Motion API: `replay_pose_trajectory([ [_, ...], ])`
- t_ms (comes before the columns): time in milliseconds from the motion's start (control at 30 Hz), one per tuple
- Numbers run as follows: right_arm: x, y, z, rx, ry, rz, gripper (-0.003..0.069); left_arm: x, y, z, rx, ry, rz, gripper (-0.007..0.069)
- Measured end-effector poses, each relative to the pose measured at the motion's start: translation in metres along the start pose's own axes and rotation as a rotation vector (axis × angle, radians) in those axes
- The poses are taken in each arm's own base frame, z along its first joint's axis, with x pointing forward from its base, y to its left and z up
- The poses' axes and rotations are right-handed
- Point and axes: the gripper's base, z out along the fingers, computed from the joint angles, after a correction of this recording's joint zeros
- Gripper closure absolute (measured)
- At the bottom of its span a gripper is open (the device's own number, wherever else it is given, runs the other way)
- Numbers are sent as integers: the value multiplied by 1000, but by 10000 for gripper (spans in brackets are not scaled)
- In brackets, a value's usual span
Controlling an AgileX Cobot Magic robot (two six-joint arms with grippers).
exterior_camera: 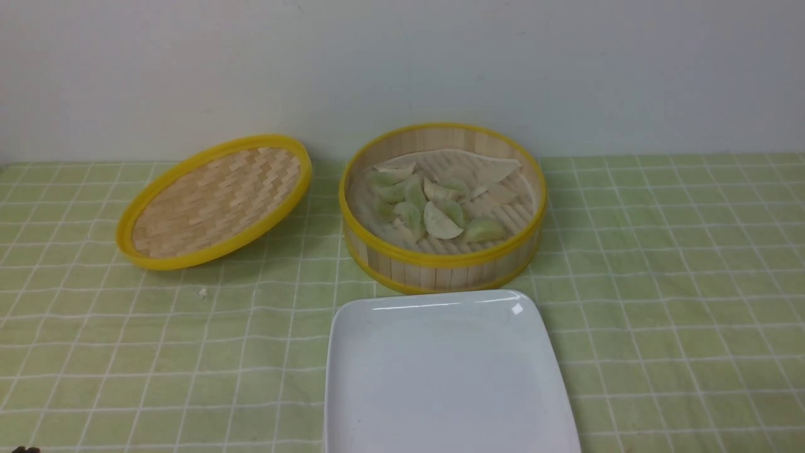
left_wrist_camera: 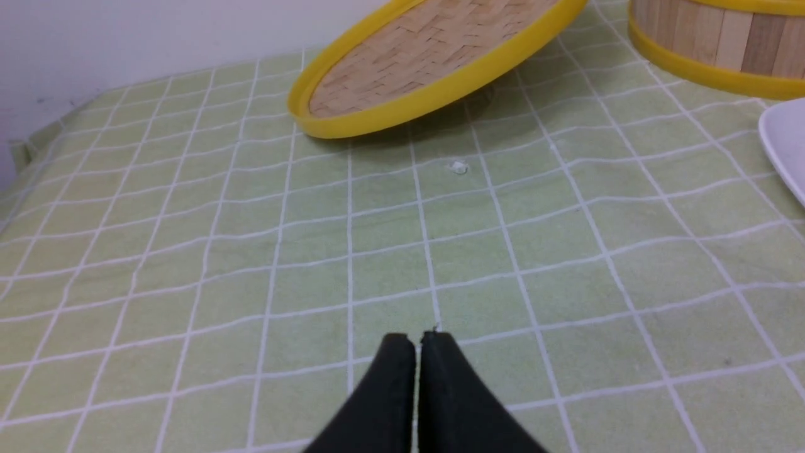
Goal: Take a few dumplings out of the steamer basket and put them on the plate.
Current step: Use the left arm to grab a dumpling from the steamer
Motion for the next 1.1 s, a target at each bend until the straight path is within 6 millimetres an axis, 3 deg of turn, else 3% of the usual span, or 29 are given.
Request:
replay_pose_trajectory([
  [233,0,0,0,0,0,7,673,-3,-1,0,9,-34,-42,630],
  [533,0,0,0,0,-1,7,673,-44,8,-12,120,-519,-816,630],
  [700,0,0,0,-1,-6,8,673,-58,21,-23,141,-741,-1041,630],
  [867,-9,3,0,-49,-121,192,673,-100,19,-50,228,-797,-930,630],
  [900,-17,4,-1,-80,-199,338,673,-119,17,-60,232,-773,-834,630],
  [967,-26,2,-4,-116,-301,551,673,-146,17,-69,207,-699,-720,630],
  [1067,-35,-2,-7,-137,-405,754,673,-184,20,-58,126,-399,-615,630],
  [1100,-35,-3,-7,-137,-409,761,673,-184,20,-58,126,-399,-615,630],
])
